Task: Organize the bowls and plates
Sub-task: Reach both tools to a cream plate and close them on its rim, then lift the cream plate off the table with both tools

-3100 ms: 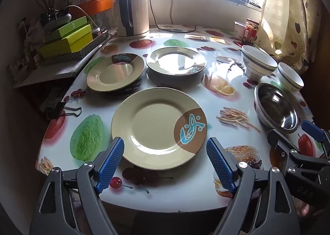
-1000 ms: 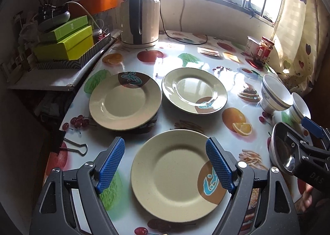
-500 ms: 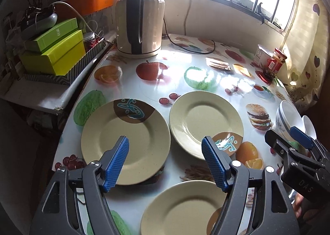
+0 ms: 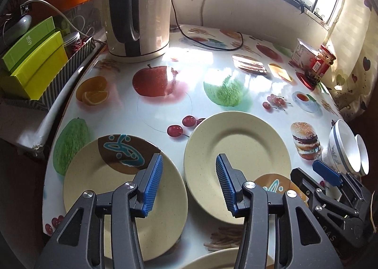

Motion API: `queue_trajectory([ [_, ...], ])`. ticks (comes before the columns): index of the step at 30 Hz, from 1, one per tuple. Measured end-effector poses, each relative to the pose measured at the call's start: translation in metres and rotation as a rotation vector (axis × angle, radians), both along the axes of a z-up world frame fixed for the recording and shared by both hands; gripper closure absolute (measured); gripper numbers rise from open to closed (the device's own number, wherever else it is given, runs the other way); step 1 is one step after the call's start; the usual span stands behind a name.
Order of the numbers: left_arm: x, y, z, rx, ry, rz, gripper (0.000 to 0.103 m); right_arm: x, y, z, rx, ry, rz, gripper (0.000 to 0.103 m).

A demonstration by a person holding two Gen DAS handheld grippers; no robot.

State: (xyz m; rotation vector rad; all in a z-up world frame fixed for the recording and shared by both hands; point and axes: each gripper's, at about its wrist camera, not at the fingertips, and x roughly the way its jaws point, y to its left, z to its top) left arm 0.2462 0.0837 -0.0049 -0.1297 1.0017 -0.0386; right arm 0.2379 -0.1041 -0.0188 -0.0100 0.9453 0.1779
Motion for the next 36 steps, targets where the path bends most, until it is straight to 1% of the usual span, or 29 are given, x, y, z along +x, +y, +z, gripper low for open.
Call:
queue_trajectory([
  [2, 0.007, -0.001, -0.001, -0.004, 0.0, -0.005, 0.055, 0.004, -0.001, -0.005, 0.015, 0.02, -0.001, 0.046],
  [4, 0.013, -0.003, -0.003, 0.009, 0.003, -0.013, 0.055, 0.007, -0.002, -0.01, 0.026, 0.04, -0.007, 0.047],
  [8, 0.024, -0.004, -0.011, -0.01, 0.031, -0.021, 0.055, 0.011, -0.002, -0.013, 0.044, 0.042, 0.0, 0.048],
  [13, 0.029, -0.003, -0.017, -0.019, 0.046, -0.015, 0.055, 0.015, -0.003, -0.018, 0.049, 0.06, -0.008, 0.048],
  [15, 0.03, -0.004, -0.02, -0.023, 0.064, -0.009, 0.06, 0.016, -0.004, -0.02, 0.063, 0.067, -0.01, 0.048],
  [19, 0.033, -0.005, -0.026, -0.045, 0.08, -0.016, 0.063, 0.018, -0.004, -0.024, 0.092, 0.084, -0.012, 0.049],
  [23, 0.034, -0.006, -0.027, -0.04, 0.082, -0.014, 0.064, 0.018, -0.005, -0.025, 0.133, 0.091, -0.011, 0.057],
  [25, 0.035, -0.006, -0.029, -0.041, 0.092, -0.017, 0.067, 0.018, -0.004, -0.025, 0.145, 0.09, -0.001, 0.066],
  [27, 0.035, -0.007, -0.029, -0.039, 0.088, -0.016, 0.068, 0.018, -0.003, -0.024, 0.158, 0.089, 0.014, 0.073],
  [31, 0.035, -0.005, -0.032, -0.044, 0.098, -0.007, 0.071, 0.017, -0.002, -0.024, 0.189, 0.092, 0.026, 0.082],
  [36, 0.032, -0.009, -0.032, -0.049, 0.101, -0.023, 0.071, 0.017, -0.003, -0.022, 0.197, 0.09, 0.023, 0.084],
])
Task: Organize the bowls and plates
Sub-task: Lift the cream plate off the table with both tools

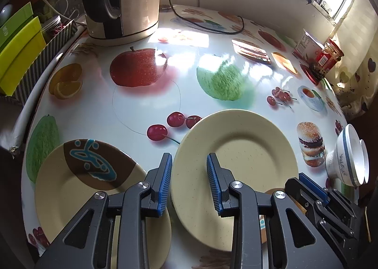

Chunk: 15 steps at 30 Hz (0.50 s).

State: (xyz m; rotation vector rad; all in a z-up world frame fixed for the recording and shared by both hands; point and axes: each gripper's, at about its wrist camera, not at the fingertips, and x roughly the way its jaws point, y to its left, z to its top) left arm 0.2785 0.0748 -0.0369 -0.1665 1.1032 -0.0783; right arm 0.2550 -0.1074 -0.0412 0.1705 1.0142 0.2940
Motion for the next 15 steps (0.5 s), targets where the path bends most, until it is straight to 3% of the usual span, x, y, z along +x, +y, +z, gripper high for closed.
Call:
queue_trajectory([
  [15, -0.005, -0.008, -0.003, -0.005, 0.019, -0.025, 0.071, -0.003, -0.011, 0.001, 0.015, 0.015, -0.036, 0.083],
])
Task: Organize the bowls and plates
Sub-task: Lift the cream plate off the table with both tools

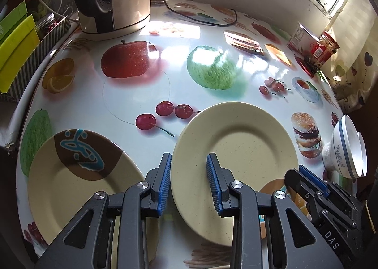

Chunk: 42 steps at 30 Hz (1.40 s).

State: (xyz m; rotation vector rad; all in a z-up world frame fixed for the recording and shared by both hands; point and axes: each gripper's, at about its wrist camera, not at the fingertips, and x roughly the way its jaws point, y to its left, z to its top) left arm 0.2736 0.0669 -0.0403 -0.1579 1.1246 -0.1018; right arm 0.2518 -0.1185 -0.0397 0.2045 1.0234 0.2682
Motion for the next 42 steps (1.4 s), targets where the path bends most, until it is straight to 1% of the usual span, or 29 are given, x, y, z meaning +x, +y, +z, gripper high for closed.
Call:
queue_trajectory([
  [17, -0.005, 0.001, 0.003, -0.008, -0.02, 0.005, 0.076, 0.0, -0.002, 0.001, 0.005, -0.001, -0.014, 0.084],
  [28, -0.021, 0.001, 0.012, -0.001, -0.053, 0.017, 0.076, -0.007, -0.002, 0.007, 0.012, -0.024, -0.012, 0.084],
  [42, -0.048, 0.004, 0.027, -0.014, -0.087, 0.04, 0.076, -0.025, -0.003, 0.027, 0.023, -0.066, 0.017, 0.084],
])
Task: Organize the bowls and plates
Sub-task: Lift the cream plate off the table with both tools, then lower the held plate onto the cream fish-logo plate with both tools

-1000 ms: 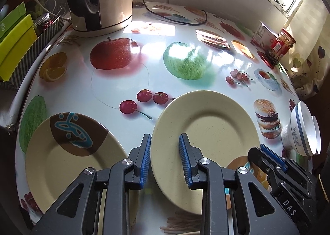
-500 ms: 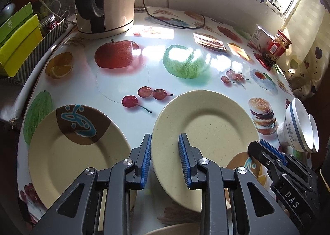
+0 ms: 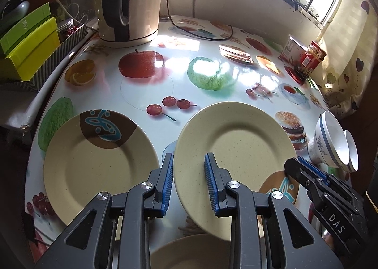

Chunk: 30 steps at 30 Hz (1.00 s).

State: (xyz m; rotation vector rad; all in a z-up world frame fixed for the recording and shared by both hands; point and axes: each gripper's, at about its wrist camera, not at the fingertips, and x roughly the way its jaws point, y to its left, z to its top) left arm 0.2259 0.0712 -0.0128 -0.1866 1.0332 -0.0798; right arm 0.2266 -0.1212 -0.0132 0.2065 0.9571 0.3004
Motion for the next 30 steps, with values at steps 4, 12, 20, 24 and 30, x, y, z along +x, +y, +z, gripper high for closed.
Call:
queue_trajectory([
  [4, -0.011, -0.001, 0.006, 0.014, -0.018, 0.003, 0.076, -0.008, 0.001, 0.005, 0.0, -0.012, 0.013, 0.084],
  [12, -0.033, 0.002, 0.014, 0.006, -0.032, 0.023, 0.076, -0.026, 0.003, 0.014, 0.002, -0.033, 0.04, 0.084],
  [20, -0.057, 0.004, 0.016, -0.004, -0.035, 0.039, 0.076, -0.044, 0.004, 0.023, -0.005, -0.056, 0.068, 0.084],
  [24, -0.069, 0.003, 0.014, -0.007, -0.033, 0.045, 0.076, -0.053, 0.004, 0.022, -0.007, -0.056, 0.075, 0.084],
  [30, -0.086, 0.004, 0.009, -0.014, -0.023, 0.06, 0.076, -0.066, 0.005, 0.019, -0.003, -0.047, 0.086, 0.084],
])
